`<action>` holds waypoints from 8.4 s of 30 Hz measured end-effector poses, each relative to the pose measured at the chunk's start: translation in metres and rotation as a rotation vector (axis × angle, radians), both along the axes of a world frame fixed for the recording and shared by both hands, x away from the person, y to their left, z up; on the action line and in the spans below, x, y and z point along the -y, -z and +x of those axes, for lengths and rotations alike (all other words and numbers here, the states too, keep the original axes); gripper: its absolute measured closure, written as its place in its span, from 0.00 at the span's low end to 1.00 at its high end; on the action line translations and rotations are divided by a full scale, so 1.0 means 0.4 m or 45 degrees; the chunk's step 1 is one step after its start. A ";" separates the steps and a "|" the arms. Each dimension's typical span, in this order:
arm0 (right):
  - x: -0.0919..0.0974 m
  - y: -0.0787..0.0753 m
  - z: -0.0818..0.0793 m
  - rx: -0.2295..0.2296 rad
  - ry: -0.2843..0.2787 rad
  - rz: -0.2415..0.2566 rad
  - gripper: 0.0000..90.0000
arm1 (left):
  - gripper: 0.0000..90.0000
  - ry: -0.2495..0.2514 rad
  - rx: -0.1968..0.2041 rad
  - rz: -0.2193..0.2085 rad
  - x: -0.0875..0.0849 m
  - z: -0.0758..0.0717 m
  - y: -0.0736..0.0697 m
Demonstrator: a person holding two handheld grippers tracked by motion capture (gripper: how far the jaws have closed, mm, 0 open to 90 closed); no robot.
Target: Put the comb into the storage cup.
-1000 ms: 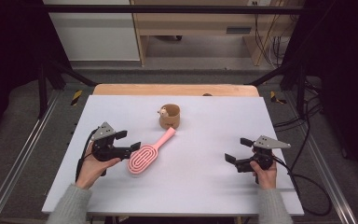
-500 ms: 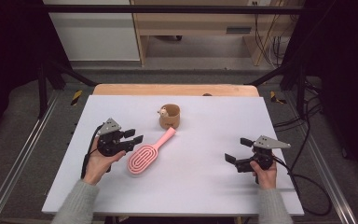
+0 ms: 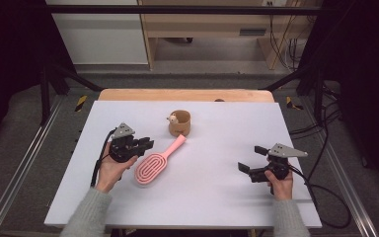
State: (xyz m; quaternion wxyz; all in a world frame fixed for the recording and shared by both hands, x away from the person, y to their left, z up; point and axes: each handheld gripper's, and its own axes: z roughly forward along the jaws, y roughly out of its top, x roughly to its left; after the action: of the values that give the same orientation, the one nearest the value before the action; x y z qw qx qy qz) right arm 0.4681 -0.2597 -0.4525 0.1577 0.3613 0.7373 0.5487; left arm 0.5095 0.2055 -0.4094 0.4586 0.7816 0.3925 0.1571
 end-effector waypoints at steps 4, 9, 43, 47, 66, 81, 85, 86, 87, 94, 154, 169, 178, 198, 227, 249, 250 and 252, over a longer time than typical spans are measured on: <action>0.000 0.000 0.000 -0.001 0.001 0.002 0.00 | 0.90 -0.012 -0.017 0.000 0.004 0.007 0.001; 0.000 0.000 0.000 0.000 0.000 0.000 0.00 | 0.98 -0.020 -0.023 0.018 0.010 0.013 0.003; 0.000 0.000 0.000 0.000 -0.001 -0.003 0.00 | 1.00 -0.052 -0.072 0.110 0.090 0.067 0.029; 0.000 0.000 0.000 0.000 -0.001 -0.003 0.00 | 1.00 -0.045 -0.082 0.124 0.104 0.073 0.039; -0.001 0.002 0.001 -0.003 -0.004 -0.005 0.00 | 1.00 -0.037 -0.129 0.226 0.150 0.097 0.065; -0.001 0.002 0.001 -0.003 -0.005 -0.004 0.00 | 1.00 -0.044 -0.175 0.296 0.175 0.111 0.085; -0.001 0.002 0.001 -0.003 -0.005 -0.005 0.00 | 1.00 -0.045 -0.184 0.305 0.179 0.113 0.089; -0.001 0.002 0.001 -0.003 -0.005 -0.005 0.00 | 1.00 -0.046 -0.188 0.307 0.180 0.113 0.090; -0.001 0.002 0.001 -0.002 -0.004 -0.004 0.00 | 1.00 -0.045 -0.189 0.306 0.181 0.113 0.092; -0.001 0.002 0.001 -0.002 -0.004 -0.004 0.00 | 1.00 -0.042 -0.209 0.315 0.182 0.115 0.096; 0.000 0.002 0.002 -0.002 -0.003 -0.006 0.00 | 1.00 0.149 -0.220 0.371 0.209 0.049 0.091; -0.001 0.002 0.001 -0.005 -0.005 -0.005 0.00 | 1.00 0.211 -0.200 0.389 0.208 0.026 0.089; -0.002 0.002 0.002 -0.006 -0.004 0.000 0.00 | 1.00 0.229 -0.160 0.333 0.196 0.019 0.081; -0.067 -0.036 -0.003 0.032 -0.015 -0.041 0.00 | 0.32 0.079 0.145 0.014 -0.012 -0.052 0.028; -0.212 -0.073 0.000 -0.012 -0.111 -0.144 0.00 | 0.00 -0.026 0.162 -0.124 -0.209 -0.121 0.104; -0.320 -0.090 0.021 -0.053 -0.165 -0.223 0.00 | 0.00 -0.005 0.162 -0.089 -0.216 -0.124 0.121; -0.325 -0.092 0.023 -0.055 -0.164 -0.224 0.00 | 0.00 -0.007 0.164 -0.096 -0.217 -0.124 0.122; -0.335 -0.094 0.026 -0.057 -0.164 -0.224 0.00 | 0.00 -0.008 0.162 -0.096 -0.219 -0.123 0.122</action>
State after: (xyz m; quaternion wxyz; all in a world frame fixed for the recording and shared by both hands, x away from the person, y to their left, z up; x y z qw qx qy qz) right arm 0.4784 -0.1255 -0.4148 0.1369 0.3101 0.8076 0.4826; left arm 0.4602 0.2929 -0.4584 0.5111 0.7511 0.3705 0.1931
